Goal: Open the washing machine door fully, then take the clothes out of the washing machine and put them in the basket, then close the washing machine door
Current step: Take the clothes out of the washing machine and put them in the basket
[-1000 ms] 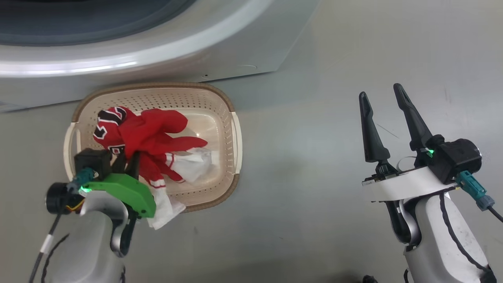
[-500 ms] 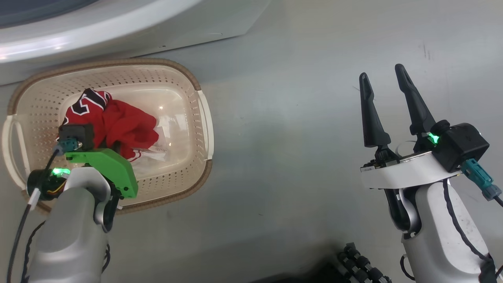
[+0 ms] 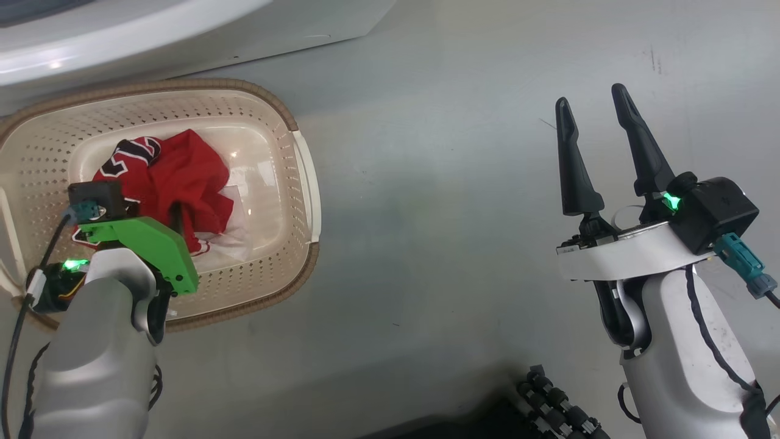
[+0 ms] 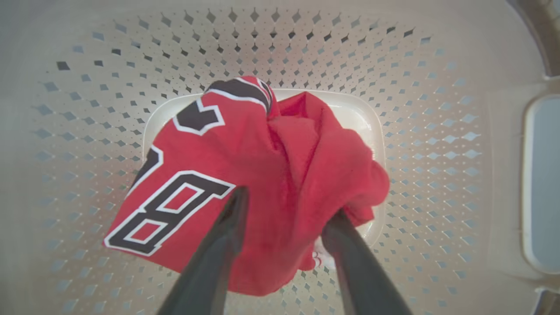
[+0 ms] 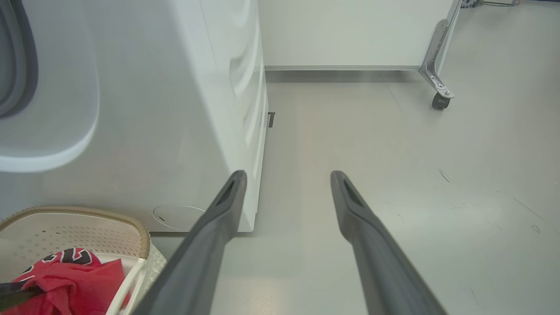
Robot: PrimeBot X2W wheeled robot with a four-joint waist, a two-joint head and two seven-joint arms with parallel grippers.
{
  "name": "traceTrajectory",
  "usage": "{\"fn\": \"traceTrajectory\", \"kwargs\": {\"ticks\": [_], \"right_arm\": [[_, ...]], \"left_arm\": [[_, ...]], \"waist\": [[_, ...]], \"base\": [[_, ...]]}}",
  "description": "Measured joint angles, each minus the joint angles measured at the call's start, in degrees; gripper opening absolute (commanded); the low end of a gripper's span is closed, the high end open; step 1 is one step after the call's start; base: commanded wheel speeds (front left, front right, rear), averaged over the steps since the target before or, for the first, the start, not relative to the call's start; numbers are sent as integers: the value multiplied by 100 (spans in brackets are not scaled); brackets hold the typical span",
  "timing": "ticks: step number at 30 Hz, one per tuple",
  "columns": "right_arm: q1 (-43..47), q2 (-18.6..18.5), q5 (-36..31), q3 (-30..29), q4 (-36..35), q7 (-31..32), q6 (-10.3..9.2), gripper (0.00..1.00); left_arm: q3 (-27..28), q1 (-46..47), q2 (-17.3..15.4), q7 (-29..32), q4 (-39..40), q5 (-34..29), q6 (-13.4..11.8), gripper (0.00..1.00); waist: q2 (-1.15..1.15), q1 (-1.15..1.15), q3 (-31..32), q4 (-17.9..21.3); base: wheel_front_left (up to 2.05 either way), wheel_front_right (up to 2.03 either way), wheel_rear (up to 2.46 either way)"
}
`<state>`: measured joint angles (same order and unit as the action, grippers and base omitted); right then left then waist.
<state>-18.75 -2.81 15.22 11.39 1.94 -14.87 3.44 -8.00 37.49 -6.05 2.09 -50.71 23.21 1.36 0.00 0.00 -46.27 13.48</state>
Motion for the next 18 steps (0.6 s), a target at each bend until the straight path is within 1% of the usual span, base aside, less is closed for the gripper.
{"fn": "traceTrajectory", "kwargs": {"ticks": [7,9,14,18], "right_arm": [[-16,1,0,-23,120,0,0,100],[-16,2,-1,-32,155,0,0,100],[-16,1,-4,-70,243,0,0,100],[-10,1,-19,-129,314,0,0,100]], "left_arm": [[-101,66,22,-230,-270,-45,-4,100],[-123,66,31,-341,-294,-55,40,100],[-135,58,118,-730,-291,-30,193,100],[-146,18,127,-1162,-233,-62,205,100]], "waist": [[0,0,159,-44],[0,0,231,-67],[0,0,451,-146],[0,0,669,-227]], "base": [[0,0,0],[0,0,0],[0,0,0],[0,0,0]]}}
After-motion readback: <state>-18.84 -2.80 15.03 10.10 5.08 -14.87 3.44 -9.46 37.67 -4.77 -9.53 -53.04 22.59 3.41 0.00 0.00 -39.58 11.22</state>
